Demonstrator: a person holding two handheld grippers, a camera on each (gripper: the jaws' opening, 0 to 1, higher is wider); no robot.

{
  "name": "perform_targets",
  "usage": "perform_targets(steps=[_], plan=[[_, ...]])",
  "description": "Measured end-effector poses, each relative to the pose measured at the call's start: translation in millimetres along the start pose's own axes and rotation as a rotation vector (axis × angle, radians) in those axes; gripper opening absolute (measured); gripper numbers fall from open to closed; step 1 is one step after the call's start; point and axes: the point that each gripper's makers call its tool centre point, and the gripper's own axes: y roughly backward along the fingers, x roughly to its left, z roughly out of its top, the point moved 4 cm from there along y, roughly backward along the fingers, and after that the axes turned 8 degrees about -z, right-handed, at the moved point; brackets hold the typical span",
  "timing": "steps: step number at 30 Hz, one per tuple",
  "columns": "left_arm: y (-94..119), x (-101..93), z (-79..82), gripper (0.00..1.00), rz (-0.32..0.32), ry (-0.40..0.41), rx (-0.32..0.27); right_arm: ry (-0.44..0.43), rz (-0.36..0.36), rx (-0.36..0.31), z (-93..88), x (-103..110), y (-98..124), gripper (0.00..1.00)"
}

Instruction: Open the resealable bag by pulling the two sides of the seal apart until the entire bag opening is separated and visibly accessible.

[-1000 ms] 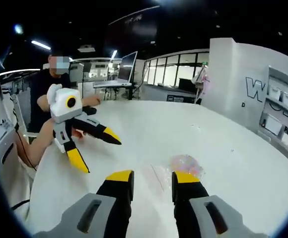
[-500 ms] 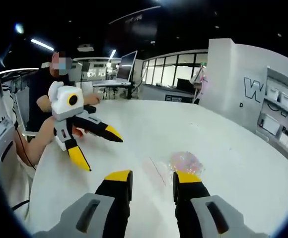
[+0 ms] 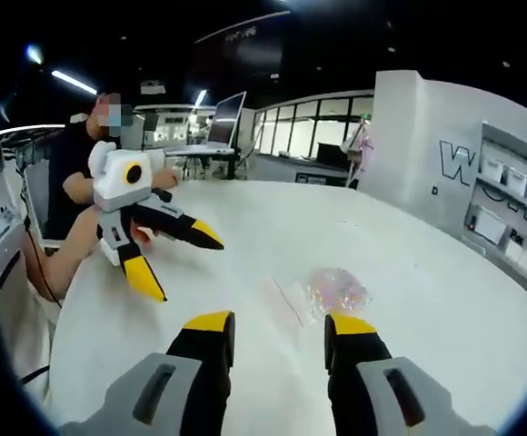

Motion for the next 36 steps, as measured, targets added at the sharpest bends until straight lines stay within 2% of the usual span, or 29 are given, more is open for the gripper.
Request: perform_targets(steps=[18,23,36], plan=[[2.2,-0.8,1.2,0.66,-0.007,0.009,-0.016,0.012,-0.038,0.017,-10.9,5.8,7.5,0.46],[3.2,-0.2,2.0,0.67,-0.004,0.01,-0.023,0.011,-0.055,-0.006,-11.2,8.3,9.5,0.57],[4.6,-0.2,3.6,0.69,-0.006,0.016,-0.039,0.003,-0.063,0.004,-14.9,12.4,11.8,0.58]])
